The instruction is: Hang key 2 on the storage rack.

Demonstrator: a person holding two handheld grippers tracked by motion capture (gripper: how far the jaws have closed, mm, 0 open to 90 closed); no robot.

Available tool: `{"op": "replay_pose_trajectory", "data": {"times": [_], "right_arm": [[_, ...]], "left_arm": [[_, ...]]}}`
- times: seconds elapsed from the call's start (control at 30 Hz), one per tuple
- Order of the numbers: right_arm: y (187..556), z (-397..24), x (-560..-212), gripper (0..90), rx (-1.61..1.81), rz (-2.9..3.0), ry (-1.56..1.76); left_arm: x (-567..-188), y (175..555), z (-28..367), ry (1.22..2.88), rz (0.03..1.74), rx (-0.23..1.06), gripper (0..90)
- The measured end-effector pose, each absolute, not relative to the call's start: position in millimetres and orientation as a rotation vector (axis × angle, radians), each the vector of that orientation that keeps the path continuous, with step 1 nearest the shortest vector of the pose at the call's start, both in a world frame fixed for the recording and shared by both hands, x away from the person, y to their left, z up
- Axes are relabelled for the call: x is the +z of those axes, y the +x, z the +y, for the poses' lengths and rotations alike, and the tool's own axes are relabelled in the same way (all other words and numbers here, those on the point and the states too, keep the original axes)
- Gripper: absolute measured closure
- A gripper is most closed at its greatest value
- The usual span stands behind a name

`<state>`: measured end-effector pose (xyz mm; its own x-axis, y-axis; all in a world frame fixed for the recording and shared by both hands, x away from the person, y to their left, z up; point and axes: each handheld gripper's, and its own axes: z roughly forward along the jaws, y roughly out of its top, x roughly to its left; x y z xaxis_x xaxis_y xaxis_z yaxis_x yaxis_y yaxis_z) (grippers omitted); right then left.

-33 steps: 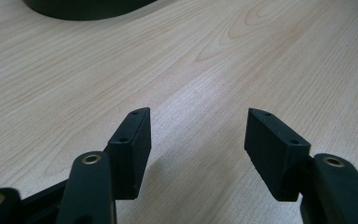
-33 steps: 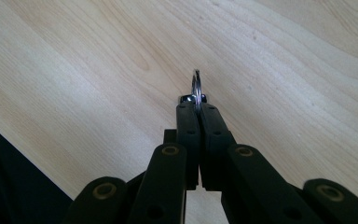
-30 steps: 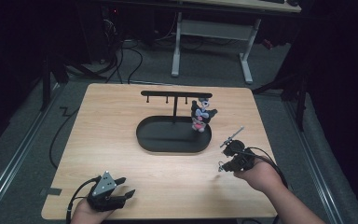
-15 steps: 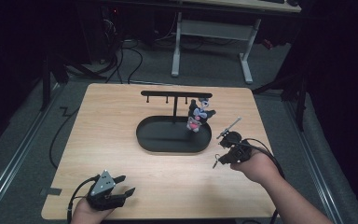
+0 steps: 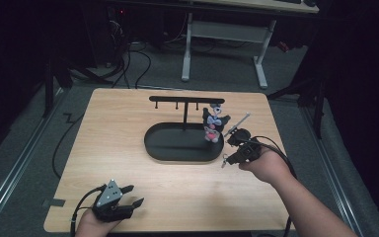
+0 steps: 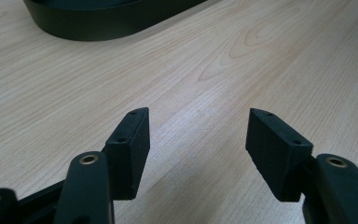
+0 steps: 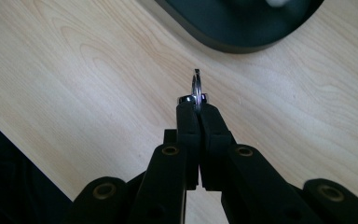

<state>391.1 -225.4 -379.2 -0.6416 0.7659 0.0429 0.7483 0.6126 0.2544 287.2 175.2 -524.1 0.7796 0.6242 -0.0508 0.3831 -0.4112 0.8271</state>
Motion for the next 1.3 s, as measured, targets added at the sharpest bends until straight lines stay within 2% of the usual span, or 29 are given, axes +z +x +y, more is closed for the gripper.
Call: {"op": "replay_pose_trajectory", "data": {"times": [0.4,1.3], "right_arm": [[419.5,-194.4,-362.7,89.1,0.383,2.775,1.263],[480.7,-164.3,-324.7,89.1,0.418,2.779,1.282]], "left_arm": [[-523.8,282.6,180.3,2.049,0.764,0.344,40.4],[-524.8,282.8,181.8,2.061,0.762,0.342,40.4]]}}
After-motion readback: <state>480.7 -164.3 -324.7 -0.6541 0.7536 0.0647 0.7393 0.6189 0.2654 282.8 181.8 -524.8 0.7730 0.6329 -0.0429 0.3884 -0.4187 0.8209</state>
